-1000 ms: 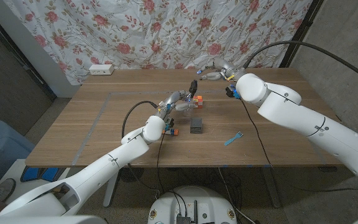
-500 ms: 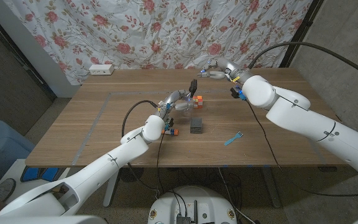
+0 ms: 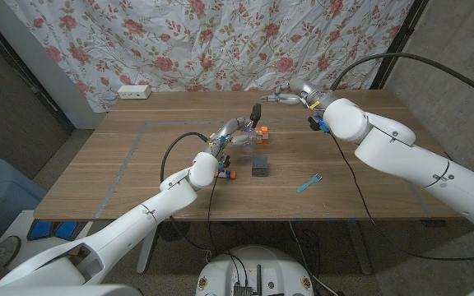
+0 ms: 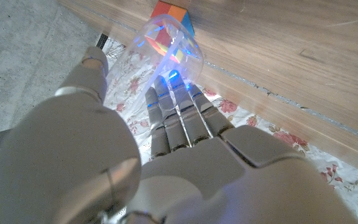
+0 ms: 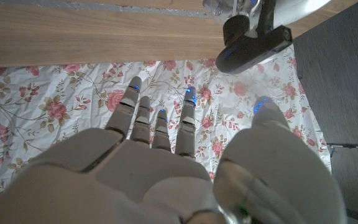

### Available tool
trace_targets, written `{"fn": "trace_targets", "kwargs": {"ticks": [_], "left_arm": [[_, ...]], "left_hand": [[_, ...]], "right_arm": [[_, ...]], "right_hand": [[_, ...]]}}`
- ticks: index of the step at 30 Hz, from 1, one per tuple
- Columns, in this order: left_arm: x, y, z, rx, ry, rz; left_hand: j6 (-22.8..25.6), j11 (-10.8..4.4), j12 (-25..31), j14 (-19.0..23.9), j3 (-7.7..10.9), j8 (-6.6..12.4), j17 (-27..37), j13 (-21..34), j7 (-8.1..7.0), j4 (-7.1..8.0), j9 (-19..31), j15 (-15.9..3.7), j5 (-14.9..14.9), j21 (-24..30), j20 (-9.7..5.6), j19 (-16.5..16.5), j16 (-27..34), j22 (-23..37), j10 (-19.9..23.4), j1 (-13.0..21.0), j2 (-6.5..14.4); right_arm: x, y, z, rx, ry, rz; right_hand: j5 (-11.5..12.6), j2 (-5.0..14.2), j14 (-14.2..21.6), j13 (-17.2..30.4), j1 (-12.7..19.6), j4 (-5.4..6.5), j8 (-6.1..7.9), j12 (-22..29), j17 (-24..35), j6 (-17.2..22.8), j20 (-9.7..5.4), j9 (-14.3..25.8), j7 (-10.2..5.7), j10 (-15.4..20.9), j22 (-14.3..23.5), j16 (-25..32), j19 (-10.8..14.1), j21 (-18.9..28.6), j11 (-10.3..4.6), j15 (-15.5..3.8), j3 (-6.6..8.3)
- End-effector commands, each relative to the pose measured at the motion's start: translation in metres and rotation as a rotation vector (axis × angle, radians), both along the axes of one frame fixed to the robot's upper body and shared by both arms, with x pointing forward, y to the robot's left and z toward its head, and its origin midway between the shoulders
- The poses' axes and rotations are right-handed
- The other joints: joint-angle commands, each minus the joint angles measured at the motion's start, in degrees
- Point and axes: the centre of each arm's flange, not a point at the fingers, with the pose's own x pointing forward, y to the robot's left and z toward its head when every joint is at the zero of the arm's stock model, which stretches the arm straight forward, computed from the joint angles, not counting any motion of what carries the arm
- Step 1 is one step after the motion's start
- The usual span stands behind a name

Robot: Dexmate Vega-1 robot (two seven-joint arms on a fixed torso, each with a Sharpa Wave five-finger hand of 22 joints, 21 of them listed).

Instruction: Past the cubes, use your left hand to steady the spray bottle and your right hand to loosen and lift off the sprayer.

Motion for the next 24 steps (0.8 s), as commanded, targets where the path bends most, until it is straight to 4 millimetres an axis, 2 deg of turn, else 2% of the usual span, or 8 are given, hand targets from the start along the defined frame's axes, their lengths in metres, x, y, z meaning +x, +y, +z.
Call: {"fn": "trace_targets", "kwargs": {"ticks": [1,4,14,24], "left_arm": [[-0.003,0.002,-0.001,-0.017,0.0,0.027],[-0.003,0.003,-0.001,-0.024,0.002,0.026],[-0.003,0.004,-0.001,-0.026,0.006,0.037],[-0.003,0.002,-0.001,-0.025,0.008,0.04]], "left_hand": [[7.1,-3.64,-0.2,0.6,1.24,0.42,0.1,0.1,-2.37,0.93,0.2,-6.63,0.0,0.0,-3.0,0.5,-0.4,0.2,4.4,-0.3,8.3],[7.2,-3.57,-0.2,0.6,1.25,0.46,0.1,0.2,-2.33,0.95,0.2,-6.62,0.0,0.0,-3.0,0.4,-0.4,0.2,4.4,-0.4,8.3],[7.1,-3.41,-0.2,0.8,1.5,0.43,0.0,0.3,-2.27,1.24,0.1,-6.55,0.0,0.0,-3.02,0.5,-0.7,0.2,4.7,-1.0,8.6],[7.3,-3.47,-0.3,0.8,1.61,0.47,0.0,0.3,-2.23,1.09,0.1,-6.58,0.0,0.0,-3.0,0.5,-0.8,0.2,4.6,-1.1,8.7]], "right_arm": [[-0.006,0.011,0.003,-0.044,0.043,-0.044],[-0.006,0.015,0.004,-0.063,0.071,-0.051],[-0.009,0.029,0.003,-0.09,0.071,-0.025],[-0.006,0.038,0.003,-0.114,0.074,-0.039]], "right_hand": [[0.5,0.13,0.5,0.3,-1.2,-0.06,-0.5,0.3,0.1,-0.8,0.0,0.6,1.66,-0.2,0.3,0.1,-0.1,0.2,2.11,0.64,-0.4],[0.7,0.15,1.1,0.4,-1.9,-0.06,-0.72,0.6,0.1,-1.4,0.01,0.8,2.18,0.5,0.3,0.2,0.0,0.2,3.0,0.71,-0.53],[0.5,0.02,0.7,0.4,-3.3,0.01,-1.21,0.4,0.0,-2.9,0.09,1.2,3.97,-0.2,0.3,-0.2,-0.5,0.0,3.12,0.78,-0.9],[0.4,0.08,0.1,0.4,-4.0,0.06,-1.36,0.2,-0.1,-3.4,0.08,1.4,4.03,-0.9,0.3,-0.6,-0.8,0.0,3.12,0.76,-1.05]]}}
